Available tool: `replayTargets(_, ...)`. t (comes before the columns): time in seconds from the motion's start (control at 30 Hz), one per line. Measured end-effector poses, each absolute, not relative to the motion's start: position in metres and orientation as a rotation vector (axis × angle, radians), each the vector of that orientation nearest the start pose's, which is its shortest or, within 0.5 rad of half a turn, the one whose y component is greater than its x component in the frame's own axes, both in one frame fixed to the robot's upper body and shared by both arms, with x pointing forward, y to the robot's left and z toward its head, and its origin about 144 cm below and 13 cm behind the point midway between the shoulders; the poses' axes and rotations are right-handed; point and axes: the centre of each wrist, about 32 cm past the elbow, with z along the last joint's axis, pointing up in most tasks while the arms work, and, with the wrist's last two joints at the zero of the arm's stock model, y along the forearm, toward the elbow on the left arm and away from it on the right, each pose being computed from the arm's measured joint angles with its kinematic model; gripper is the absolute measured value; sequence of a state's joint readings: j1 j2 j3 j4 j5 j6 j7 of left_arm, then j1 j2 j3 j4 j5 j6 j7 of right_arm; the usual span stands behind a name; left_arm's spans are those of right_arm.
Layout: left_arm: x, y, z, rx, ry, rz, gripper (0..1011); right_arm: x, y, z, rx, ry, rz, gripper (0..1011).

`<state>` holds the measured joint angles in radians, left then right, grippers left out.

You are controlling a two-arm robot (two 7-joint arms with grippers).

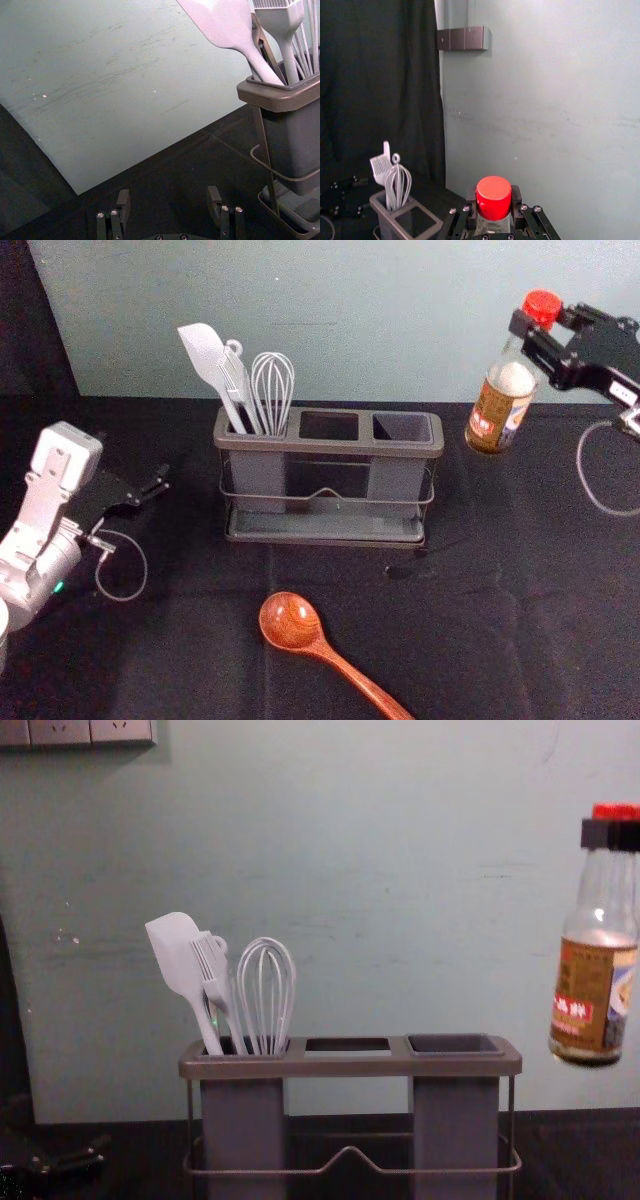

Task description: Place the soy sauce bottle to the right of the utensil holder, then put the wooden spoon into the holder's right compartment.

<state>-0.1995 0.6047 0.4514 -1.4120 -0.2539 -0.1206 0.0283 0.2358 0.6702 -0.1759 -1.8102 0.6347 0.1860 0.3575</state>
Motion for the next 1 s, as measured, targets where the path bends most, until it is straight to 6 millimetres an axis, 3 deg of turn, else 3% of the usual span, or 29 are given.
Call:
replayTargets(0.77, 0.489, 0.31, 1.14, 0.304, -0.285, 1.248, 1005, 0.49, -0.32, 1.222, 0.009, -0.107, -0.952, 388)
replayTargets(1.0, 0.489, 0.31, 1.14, 0.304, -0.285, 1.248, 1005, 0.497, -0.321, 1.205, 0.007, -0.097, -0.96, 388)
